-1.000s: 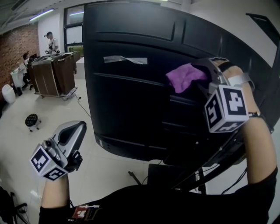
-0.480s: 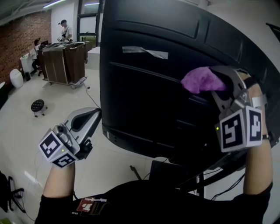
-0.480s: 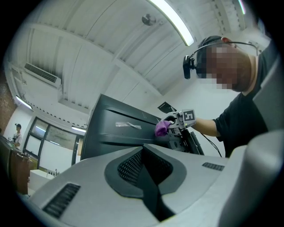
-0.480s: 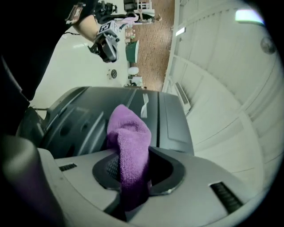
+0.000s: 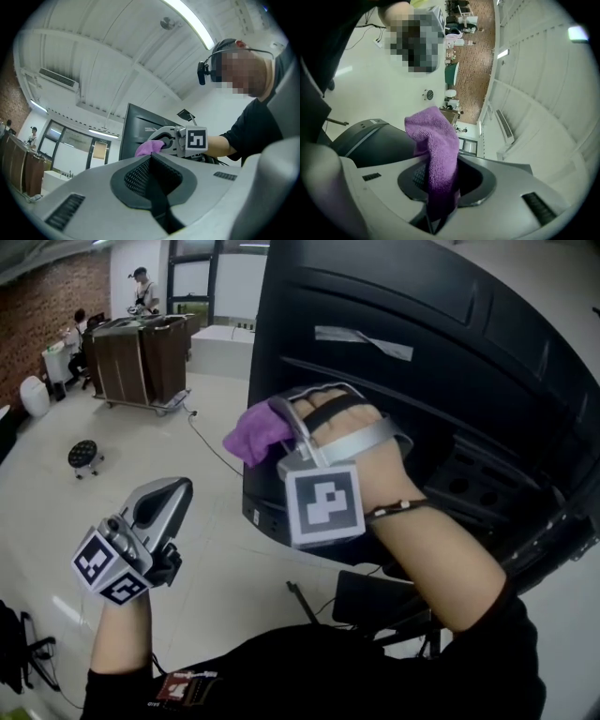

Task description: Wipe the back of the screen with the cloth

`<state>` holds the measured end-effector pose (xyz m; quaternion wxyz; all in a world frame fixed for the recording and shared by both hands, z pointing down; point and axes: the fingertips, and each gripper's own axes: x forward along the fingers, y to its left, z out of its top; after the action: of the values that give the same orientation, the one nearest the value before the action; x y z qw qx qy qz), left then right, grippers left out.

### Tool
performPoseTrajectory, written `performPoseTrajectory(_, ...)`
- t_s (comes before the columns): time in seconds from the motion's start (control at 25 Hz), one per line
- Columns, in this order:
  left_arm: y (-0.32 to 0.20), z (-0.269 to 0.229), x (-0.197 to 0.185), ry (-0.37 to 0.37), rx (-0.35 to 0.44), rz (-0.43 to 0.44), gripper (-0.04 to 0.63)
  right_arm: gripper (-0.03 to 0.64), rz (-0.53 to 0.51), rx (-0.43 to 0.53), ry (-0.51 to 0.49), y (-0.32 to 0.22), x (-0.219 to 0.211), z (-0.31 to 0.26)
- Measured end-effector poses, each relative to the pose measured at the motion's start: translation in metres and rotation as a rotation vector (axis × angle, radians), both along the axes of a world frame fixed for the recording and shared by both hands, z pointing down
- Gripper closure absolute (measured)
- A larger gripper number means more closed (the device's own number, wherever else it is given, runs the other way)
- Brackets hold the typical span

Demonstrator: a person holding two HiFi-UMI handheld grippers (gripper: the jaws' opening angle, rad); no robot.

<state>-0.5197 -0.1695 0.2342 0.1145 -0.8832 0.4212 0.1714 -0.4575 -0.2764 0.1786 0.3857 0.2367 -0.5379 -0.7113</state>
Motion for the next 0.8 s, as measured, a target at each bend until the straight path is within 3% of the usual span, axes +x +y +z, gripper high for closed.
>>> performPoseTrajectory(0.12,0.004,0.004,-0.012,0.012,-0.01,-0.003,0.6,0.518,0.061,0.02,0.012,-0.023,-0.016,0.007)
performPoseTrajectory(0.24,0.008,0.009,-0.017,0.022,-0.029,0.004,0.6,0.517,0.09,-0.003,0.007,-0.03,-0.003,0.009)
performPoseTrajectory(0.36,0.009,0.014,-0.019,0.035,-0.044,0.019,0.6,0.517,0.151,0.017,0.06,-0.031,0.03,0.009)
performPoseTrajectory(0.52,0.005,0.016,-0.008,0.041,-0.046,0.058,0.6,0.515,0.306,0.098,0.166,-0.038,0.085,0.006)
performPoseTrajectory(0.68,-0.002,0.014,0.009,0.035,-0.042,0.104,0.6,0.518,0.471,0.062,0.222,-0.041,0.128,0.01)
performPoseTrajectory(0.72,-0.002,0.014,0.012,0.032,-0.044,0.113,0.6,0.518,0.448,0.051,0.187,-0.035,0.126,0.008)
performPoseTrajectory(0.8,-0.004,0.015,0.02,0.02,-0.054,0.126,0.6,0.518,0.307,0.011,0.049,-0.01,0.107,0.002)
